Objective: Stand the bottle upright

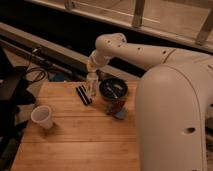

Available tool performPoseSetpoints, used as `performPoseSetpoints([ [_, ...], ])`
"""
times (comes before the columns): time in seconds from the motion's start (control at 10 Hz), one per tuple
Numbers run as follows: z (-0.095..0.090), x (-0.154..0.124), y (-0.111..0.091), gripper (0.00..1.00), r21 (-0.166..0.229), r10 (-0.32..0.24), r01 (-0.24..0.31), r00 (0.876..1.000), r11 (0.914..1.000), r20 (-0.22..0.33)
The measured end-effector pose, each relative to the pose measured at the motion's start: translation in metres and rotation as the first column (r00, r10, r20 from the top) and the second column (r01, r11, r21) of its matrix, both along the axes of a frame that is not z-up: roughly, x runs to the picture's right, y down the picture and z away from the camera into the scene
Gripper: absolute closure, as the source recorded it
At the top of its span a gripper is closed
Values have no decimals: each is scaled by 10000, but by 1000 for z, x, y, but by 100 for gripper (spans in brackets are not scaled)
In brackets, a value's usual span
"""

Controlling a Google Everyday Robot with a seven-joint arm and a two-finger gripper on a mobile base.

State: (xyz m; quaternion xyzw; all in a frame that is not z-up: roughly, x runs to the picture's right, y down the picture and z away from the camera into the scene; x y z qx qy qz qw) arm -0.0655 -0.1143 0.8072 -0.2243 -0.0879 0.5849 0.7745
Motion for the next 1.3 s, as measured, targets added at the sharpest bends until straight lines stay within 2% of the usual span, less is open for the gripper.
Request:
performPoseSetpoints([
  [0.7, 14, 22, 27, 99, -476, -13, -22, 9973, 9989, -738],
  [0.8, 15, 24, 30, 96, -475, -1, -38, 9967, 9989, -808],
  [1.3, 29, 31, 44, 47, -394, 187, -230, 9940, 9990, -1082],
])
